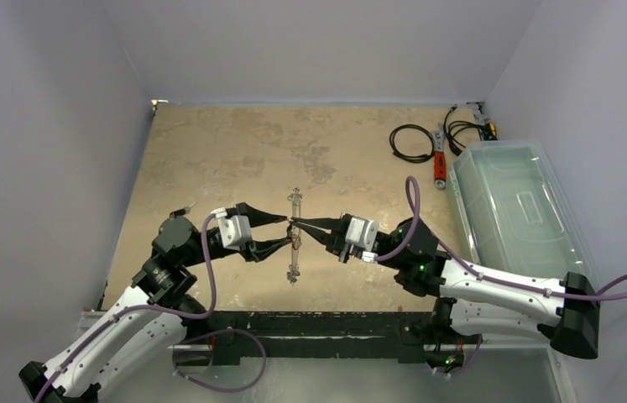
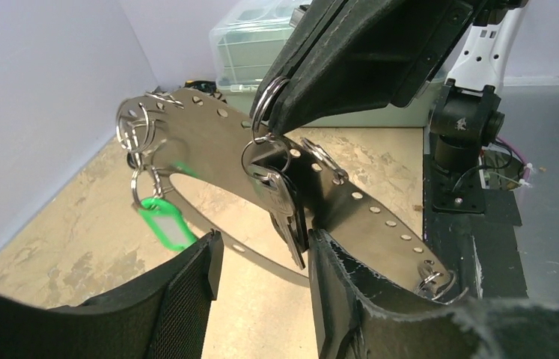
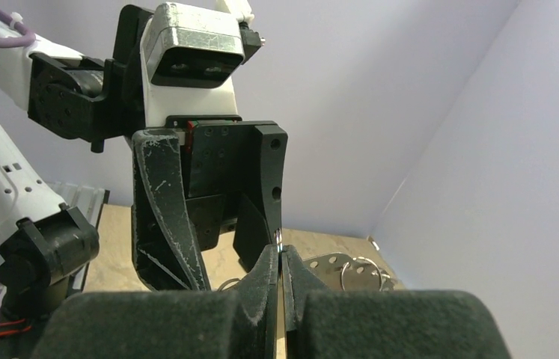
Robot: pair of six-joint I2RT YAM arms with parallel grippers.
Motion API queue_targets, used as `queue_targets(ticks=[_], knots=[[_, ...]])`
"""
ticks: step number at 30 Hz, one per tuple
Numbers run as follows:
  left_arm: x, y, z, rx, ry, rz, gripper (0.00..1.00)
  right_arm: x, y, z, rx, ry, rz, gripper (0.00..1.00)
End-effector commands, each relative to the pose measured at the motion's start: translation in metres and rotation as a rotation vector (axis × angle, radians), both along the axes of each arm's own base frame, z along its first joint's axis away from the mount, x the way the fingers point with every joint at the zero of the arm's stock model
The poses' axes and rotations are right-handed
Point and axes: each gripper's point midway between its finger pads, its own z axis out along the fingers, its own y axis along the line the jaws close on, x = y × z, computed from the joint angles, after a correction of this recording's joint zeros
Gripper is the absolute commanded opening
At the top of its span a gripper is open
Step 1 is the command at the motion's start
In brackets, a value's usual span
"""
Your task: Put the keys on the keyring
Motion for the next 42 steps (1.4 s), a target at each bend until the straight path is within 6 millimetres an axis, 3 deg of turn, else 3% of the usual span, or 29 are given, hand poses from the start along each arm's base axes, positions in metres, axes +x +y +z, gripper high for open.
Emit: queue_targets(ticks=[1,9,15,23,42], knots=[[0.001,0.001,0.012,-0.022,-0.041,0.001,0.45,-0.009,-0.005,0.034,0.111,-0.038,0.038,0.0],[0.002,0.003,0.013,-0.022,-0.044,0.011,0.39,-0.01,-0.002,0.032,0.111,-0.03,0.051,0.0],[0.003,0.005,0.015,-0.017,-0.059,0.022,0.19,-0.01,-0.002,0.031,0.108,-0.026,0.047,0.0],[0.003,0.008,0.017,-0.008,-0.07,0.035,0.01,-0.006,-0.004,0.027,0.095,-0.019,0.024,0.0],[0.013,0.017,0.01,0.071,-0.055,0.102,0.0,0.011,-0.005,0.003,0.01,0.01,-0.066,0.0]])
